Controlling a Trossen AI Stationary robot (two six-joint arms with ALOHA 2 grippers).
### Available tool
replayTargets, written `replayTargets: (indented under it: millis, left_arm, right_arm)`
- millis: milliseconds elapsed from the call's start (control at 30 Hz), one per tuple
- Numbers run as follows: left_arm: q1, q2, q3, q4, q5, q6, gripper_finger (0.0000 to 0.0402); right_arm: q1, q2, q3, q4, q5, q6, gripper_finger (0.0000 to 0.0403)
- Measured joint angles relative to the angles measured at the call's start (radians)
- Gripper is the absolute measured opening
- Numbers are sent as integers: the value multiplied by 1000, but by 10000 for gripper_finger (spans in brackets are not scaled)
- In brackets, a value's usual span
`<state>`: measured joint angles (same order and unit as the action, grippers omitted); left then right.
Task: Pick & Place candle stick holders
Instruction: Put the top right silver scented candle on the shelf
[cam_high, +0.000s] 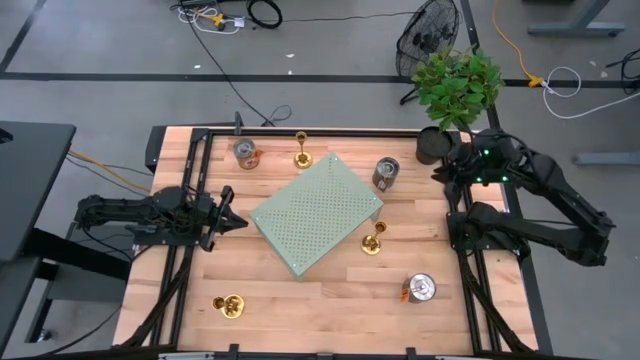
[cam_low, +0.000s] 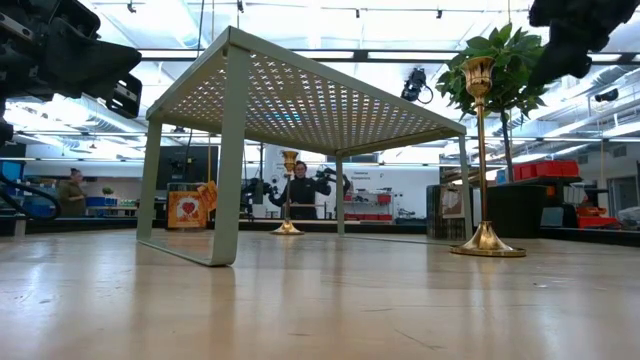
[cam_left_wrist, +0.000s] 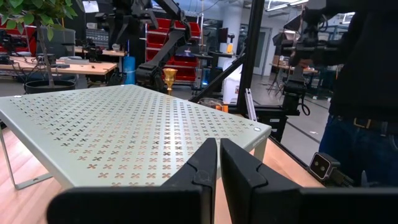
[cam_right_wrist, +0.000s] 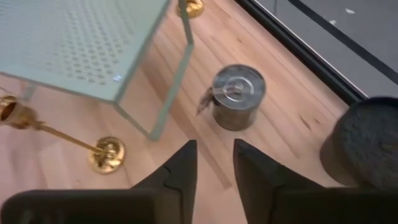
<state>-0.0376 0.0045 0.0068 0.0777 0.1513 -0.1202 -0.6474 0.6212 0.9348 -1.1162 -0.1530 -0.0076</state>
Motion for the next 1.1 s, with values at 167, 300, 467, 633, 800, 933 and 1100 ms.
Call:
replayTargets:
  millis: [167, 300, 467, 633, 800, 933, 1100]
  left_arm:
    - [0, 0, 0, 0, 0, 0, 25]
    - [0, 0, 0, 0, 0, 0, 25]
    - [0, 0, 0, 0, 0, 0, 26]
    - [0, 0, 0, 0, 0, 0, 25]
    - [0, 0, 0, 0, 0, 0, 25]
    - [0, 0, 0, 0, 0, 0, 25]
    - [0, 0, 0, 0, 0, 0, 25]
  right_arm:
    - [0, 0, -29, 0, 50, 0, 149]
    - [0, 0, -40, 17, 59, -8, 178]
    - [0, 0, -41, 23, 59, 1, 214]
    - [0, 0, -41, 24, 59, 0, 250]
    - [0, 0, -41, 24, 60, 0, 283]
    - [0, 0, -41, 24, 88, 0, 304]
    - [0, 0, -41, 24, 93, 0, 327]
